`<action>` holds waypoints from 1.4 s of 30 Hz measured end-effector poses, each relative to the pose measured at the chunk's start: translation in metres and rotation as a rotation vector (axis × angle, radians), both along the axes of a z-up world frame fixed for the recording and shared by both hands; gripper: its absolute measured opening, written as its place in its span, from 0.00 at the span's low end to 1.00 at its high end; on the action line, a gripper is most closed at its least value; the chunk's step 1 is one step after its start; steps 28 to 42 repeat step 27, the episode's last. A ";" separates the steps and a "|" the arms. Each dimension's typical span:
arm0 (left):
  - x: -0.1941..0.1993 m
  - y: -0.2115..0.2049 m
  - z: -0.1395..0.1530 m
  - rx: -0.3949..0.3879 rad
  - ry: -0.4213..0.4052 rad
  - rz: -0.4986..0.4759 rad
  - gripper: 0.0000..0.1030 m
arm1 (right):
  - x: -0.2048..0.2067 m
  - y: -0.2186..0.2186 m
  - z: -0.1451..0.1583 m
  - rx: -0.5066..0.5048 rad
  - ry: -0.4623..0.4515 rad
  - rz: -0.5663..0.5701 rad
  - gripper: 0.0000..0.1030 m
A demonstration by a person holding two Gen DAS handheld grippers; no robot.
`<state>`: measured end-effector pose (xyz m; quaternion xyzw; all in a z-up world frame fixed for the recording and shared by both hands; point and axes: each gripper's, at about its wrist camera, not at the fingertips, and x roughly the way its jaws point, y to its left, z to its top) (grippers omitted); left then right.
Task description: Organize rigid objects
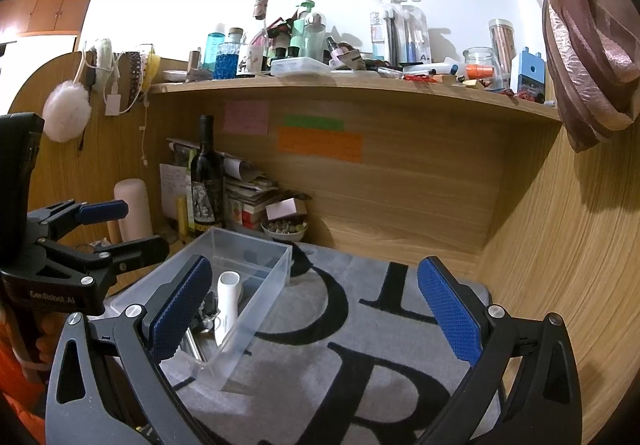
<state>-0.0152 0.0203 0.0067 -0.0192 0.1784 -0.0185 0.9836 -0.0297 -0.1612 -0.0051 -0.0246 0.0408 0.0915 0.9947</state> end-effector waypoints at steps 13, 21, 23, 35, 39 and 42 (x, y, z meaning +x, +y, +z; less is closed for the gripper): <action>0.000 -0.004 -0.001 0.015 -0.006 -0.032 0.99 | 0.003 0.002 -0.002 -0.003 0.011 0.002 1.00; 0.001 -0.003 -0.002 0.008 -0.006 -0.037 0.99 | 0.004 0.003 -0.002 -0.002 0.016 -0.002 1.00; 0.001 -0.003 -0.002 0.007 -0.006 -0.034 0.99 | 0.005 0.003 -0.003 -0.002 0.018 -0.002 1.00; 0.002 -0.002 -0.003 -0.008 -0.003 -0.030 0.99 | 0.009 0.002 -0.004 -0.005 0.026 0.000 1.00; 0.002 -0.002 -0.003 -0.008 -0.003 -0.030 0.99 | 0.009 0.002 -0.004 -0.005 0.026 0.000 1.00; 0.002 -0.002 -0.003 -0.008 -0.003 -0.030 0.99 | 0.009 0.002 -0.004 -0.005 0.026 0.000 1.00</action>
